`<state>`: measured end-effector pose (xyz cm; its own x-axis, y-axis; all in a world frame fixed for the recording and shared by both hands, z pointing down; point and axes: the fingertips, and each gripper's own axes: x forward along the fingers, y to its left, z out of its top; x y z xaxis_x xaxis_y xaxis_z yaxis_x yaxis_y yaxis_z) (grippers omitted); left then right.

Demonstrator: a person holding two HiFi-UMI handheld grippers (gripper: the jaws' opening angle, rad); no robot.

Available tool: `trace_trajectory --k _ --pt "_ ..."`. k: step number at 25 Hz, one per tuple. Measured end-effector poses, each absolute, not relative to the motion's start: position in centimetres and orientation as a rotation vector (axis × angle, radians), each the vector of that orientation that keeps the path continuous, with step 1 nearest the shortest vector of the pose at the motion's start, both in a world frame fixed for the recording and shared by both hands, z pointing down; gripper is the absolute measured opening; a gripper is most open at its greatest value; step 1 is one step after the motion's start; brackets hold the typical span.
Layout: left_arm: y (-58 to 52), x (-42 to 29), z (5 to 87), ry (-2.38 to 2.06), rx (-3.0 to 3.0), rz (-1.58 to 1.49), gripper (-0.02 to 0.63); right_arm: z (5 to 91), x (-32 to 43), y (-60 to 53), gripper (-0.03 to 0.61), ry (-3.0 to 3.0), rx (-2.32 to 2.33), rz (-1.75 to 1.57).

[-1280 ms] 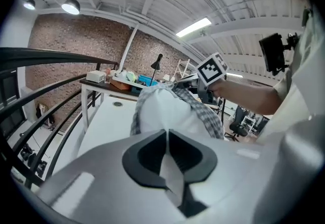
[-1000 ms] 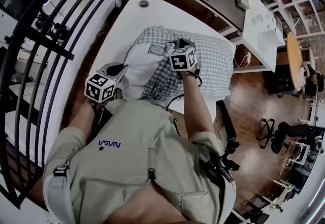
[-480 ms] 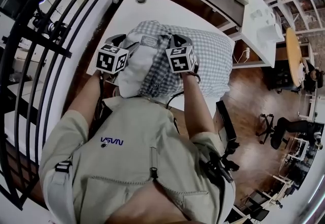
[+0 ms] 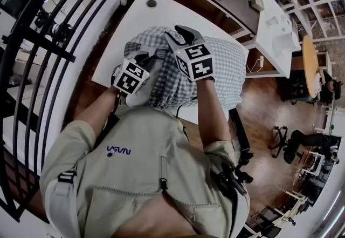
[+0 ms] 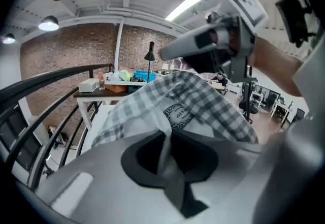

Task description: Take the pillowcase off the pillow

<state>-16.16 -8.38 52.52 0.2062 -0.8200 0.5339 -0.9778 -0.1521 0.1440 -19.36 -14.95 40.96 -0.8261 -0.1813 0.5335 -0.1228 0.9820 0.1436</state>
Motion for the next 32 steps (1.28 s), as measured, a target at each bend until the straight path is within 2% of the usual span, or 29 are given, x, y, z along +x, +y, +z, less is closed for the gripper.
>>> trace_trajectory --k 4,6,7,9,10,14,15,19,23,28,32 --pt "-7.5 -12.9 52.2 -1.677 2.141 0.554 0.037 44.7 -22.5 -13.5 0.215 -2.359 0.056 -0.288" --pt "-7.0 -12.2 52.2 -1.684 2.168 0.589 0.035 47.9 -22.5 -13.2 0.213 -2.21 -0.006 -0.341" --pt "-6.8 -12.1 52.1 -1.69 2.176 0.603 0.035 48.8 -22.4 -13.3 0.182 -2.173 -0.016 -0.348" --pt "-6.5 -12.4 51.8 -1.706 2.189 0.62 0.034 49.1 -22.3 -13.6 0.068 -2.183 0.012 -0.306" --pt "-6.4 -12.7 51.5 -1.719 2.197 0.621 0.034 48.8 -22.3 -14.1 0.048 -2.208 0.041 -0.268" --pt "-5.6 -13.8 49.6 -1.774 2.233 0.569 0.031 46.0 -22.6 -17.1 0.034 -2.338 0.182 -0.155" --pt "-5.3 -13.6 49.0 -1.771 2.251 0.539 0.029 45.4 -22.4 -18.3 0.009 -2.362 0.238 -0.147" --pt "-4.1 -12.8 45.5 -1.801 2.361 0.423 0.028 44.0 -19.5 -23.8 0.009 -2.377 0.506 -0.107" --pt "-3.4 -16.3 42.8 -1.868 2.342 0.223 0.028 44.6 -13.6 -29.5 0.009 -2.287 0.801 -0.032" --pt "-6.2 -22.2 46.3 -1.848 2.146 0.072 0.026 49.5 -7.2 -32.8 0.009 -2.19 0.99 0.174" --pt "-10.6 -23.8 50.5 -1.837 2.03 0.166 0.028 51.2 -8.0 -32.4 0.014 -2.23 0.955 0.089"
